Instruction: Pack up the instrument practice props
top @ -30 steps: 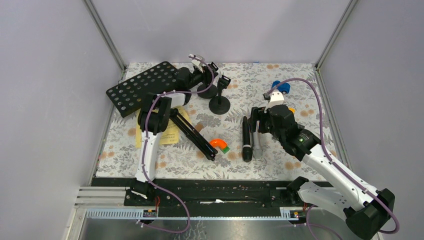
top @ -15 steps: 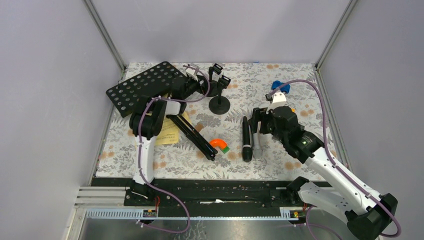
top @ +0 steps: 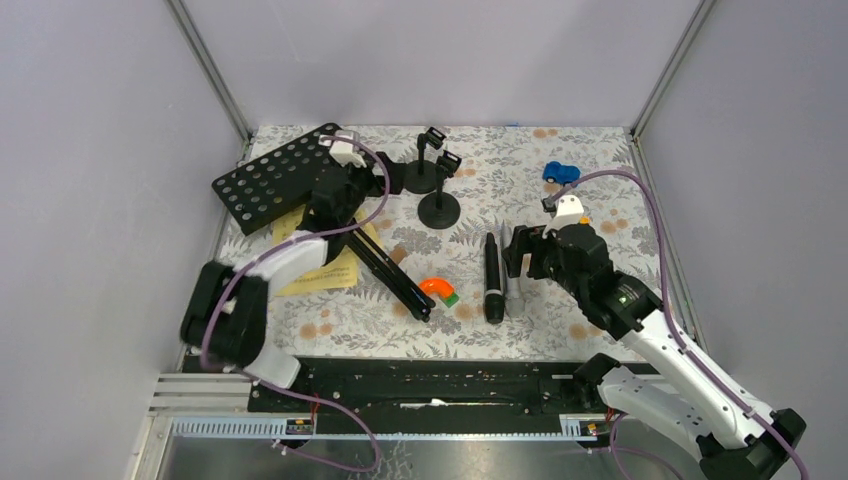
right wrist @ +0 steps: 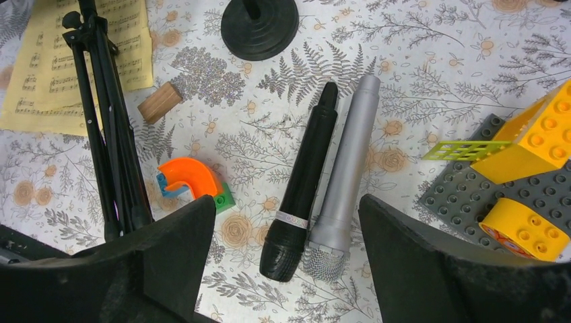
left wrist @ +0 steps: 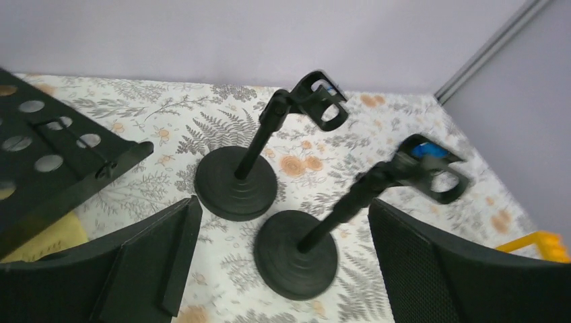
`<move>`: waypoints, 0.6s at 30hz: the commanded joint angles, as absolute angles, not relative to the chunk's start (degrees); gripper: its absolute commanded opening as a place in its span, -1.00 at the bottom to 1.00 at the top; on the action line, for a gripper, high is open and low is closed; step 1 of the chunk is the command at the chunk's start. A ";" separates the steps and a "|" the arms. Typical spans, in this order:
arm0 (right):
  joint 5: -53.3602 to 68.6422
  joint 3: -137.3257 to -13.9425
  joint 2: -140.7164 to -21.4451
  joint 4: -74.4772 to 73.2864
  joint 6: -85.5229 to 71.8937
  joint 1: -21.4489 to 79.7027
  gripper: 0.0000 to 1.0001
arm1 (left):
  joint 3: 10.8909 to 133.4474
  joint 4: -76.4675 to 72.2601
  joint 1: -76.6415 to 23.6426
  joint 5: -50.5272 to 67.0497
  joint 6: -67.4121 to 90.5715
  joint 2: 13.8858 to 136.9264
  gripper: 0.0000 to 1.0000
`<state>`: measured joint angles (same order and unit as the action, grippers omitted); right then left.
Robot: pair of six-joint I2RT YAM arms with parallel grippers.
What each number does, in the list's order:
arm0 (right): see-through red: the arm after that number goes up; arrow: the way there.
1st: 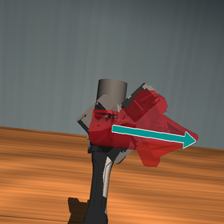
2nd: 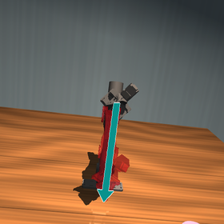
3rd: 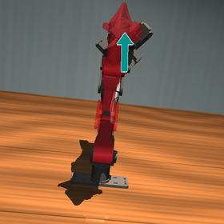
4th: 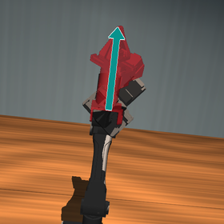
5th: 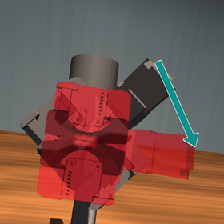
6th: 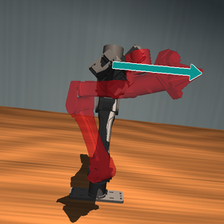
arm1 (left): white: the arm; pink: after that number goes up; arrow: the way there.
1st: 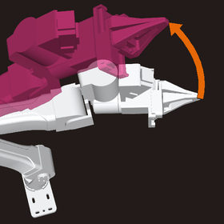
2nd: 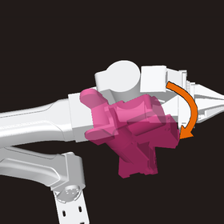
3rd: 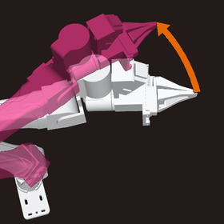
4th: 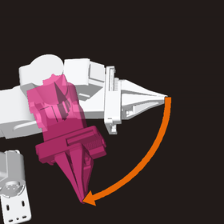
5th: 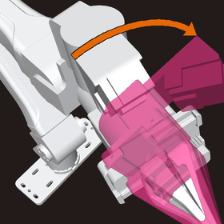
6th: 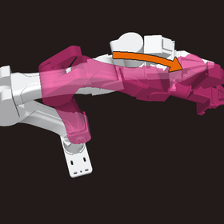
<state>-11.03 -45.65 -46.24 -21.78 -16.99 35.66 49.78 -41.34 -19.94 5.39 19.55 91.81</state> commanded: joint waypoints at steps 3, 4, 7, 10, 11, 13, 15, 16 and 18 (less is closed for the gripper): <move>-14.00 -46.75 -40.87 -25.18 -15.93 35.34 0.86 | 51.56 -1.51 -22.94 -7.08 31.63 69.69 0.97; -15.22 -47.28 -40.00 -25.82 -15.43 35.34 0.89 | 51.07 2.46 -22.90 -5.46 31.95 65.97 0.97; -19.58 -48.43 -37.11 -27.09 -14.21 35.35 0.95 | 49.57 11.21 -22.90 -2.64 29.35 55.67 0.98; -24.03 -48.23 -33.49 -27.16 -13.21 35.33 0.99 | 49.14 19.54 -22.94 -6.16 25.95 46.52 0.97; -25.64 -47.99 -32.14 -27.05 -12.70 35.33 0.99 | 48.95 21.49 -22.94 -7.48 24.81 44.05 0.98; -28.47 -46.88 -29.21 -26.63 -11.54 35.39 0.99 | 48.15 25.07 -22.94 -10.39 22.18 39.68 0.98; -30.64 -45.47 -26.00 -25.92 -10.55 35.33 0.99 | 46.45 26.80 -22.93 -13.52 21.03 36.18 0.98; -31.35 -44.73 -24.22 -25.54 -10.40 35.38 0.99 | 45.74 27.33 -22.94 -14.63 20.59 34.70 0.98; -31.96 -42.94 -20.65 -24.61 -10.21 35.33 0.99 | 44.33 28.32 -22.94 -16.29 20.48 32.84 0.97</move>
<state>-25.76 -45.41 -26.02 -26.87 -12.47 35.59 47.55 20.99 -23.09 -9.85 23.46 35.03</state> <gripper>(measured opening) 0.994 0.988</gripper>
